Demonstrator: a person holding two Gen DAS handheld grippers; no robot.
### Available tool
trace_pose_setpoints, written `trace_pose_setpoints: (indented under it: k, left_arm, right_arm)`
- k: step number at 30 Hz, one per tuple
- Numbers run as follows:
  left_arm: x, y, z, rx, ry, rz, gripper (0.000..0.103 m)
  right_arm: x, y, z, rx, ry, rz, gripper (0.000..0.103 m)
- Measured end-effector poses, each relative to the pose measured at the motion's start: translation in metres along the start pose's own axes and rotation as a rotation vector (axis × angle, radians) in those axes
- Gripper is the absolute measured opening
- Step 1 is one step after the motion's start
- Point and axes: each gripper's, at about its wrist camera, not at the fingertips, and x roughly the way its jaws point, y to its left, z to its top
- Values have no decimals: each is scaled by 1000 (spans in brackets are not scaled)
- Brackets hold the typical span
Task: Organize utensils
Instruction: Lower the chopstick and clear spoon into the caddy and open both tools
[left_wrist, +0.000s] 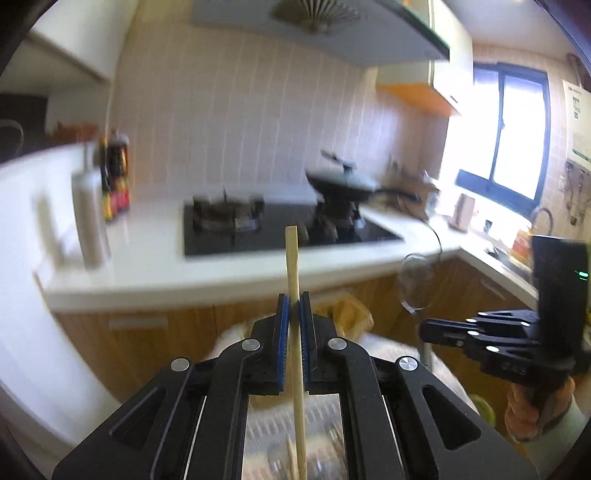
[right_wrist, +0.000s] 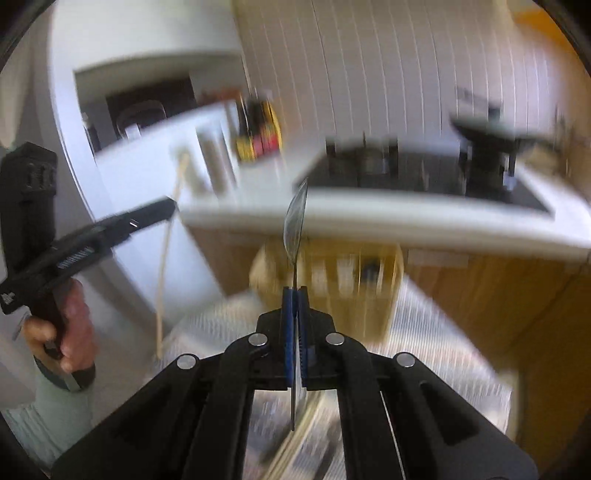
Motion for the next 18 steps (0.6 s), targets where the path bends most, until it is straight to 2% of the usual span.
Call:
trace_pose_setpoints:
  k: [4, 7, 9, 14, 18]
  left_arm:
    - [15, -4, 17, 0, -121, 12, 4]
    - [22, -7, 18, 18, -257, 17, 4]
    - [30, -9, 16, 33, -320, 53, 4]
    - [60, -4, 1, -14, -349, 83, 4]
    - [85, 6, -13, -17, -330, 112, 4]
  right_arm:
    - [-8, -3, 28, -53, -194, -64, 2]
    - [2, -15, 40, -52, -274, -106, 2]
    - [20, -29, 46, -35, -313, -137, 2]
    - [63, -61, 47, -3, -329, -175, 2]
    - [99, -82, 37, 31, -298, -174, 2]
